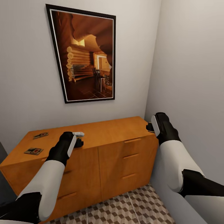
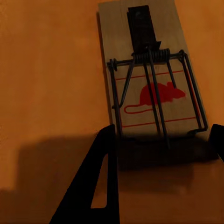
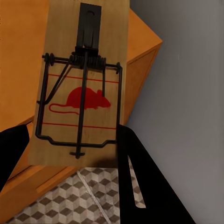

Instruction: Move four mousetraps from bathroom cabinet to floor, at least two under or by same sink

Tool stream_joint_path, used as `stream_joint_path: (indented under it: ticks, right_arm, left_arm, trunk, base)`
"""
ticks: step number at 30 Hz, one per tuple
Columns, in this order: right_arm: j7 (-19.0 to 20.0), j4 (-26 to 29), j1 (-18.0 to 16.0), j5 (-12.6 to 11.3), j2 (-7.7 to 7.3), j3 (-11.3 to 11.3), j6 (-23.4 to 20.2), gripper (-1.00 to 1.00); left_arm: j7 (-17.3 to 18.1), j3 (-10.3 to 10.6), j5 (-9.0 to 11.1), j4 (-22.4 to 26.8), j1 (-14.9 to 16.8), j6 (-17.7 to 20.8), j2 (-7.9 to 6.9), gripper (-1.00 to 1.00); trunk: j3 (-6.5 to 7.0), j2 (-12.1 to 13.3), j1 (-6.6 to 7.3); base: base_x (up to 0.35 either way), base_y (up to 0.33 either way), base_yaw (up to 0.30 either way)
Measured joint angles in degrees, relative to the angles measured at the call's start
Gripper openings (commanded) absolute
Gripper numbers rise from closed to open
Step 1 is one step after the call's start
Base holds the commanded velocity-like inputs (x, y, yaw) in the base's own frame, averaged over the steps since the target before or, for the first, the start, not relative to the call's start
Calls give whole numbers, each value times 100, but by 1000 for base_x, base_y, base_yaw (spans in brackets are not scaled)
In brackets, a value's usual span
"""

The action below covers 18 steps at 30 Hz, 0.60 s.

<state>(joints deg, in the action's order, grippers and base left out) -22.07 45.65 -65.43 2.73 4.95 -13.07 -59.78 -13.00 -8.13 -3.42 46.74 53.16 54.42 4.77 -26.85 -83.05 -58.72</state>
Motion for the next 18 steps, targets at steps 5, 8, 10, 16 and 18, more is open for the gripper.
stream_joint_path:
  ticks: [5,8,10,16,18]
  right_arm:
    - [-2,0,0,0,7,0,0,-100]
    - [-2,-2,0,0,7,0,0,-100]
    - [-3,-1,0,1,3,0,0,-100]
    - [-3,-1,0,1,-4,-1,0,-100]
    - [-6,0,0,7,-5,0,0,-100]
  left_arm:
    - [-1,0,4,-1,0,-1,-1,-100]
    - [-1,0,16,-2,0,-3,-5,-100]
    - [-5,-1,12,-5,3,-3,-5,-100]
    - [-7,10,-20,846,1,70,28,-100]
    - [-16,24,-25,1275,2,173,92,-100]
  trunk:
    - [0,0,0]
    - [0,0,0]
    - [0,0,0]
    - [-1,1,0]
    - [-1,1,0]
  base:
    - [0,0,0]
    - [0,0,0]
    - [0,0,0]
    - [0,0,0]
    - [0,0,0]
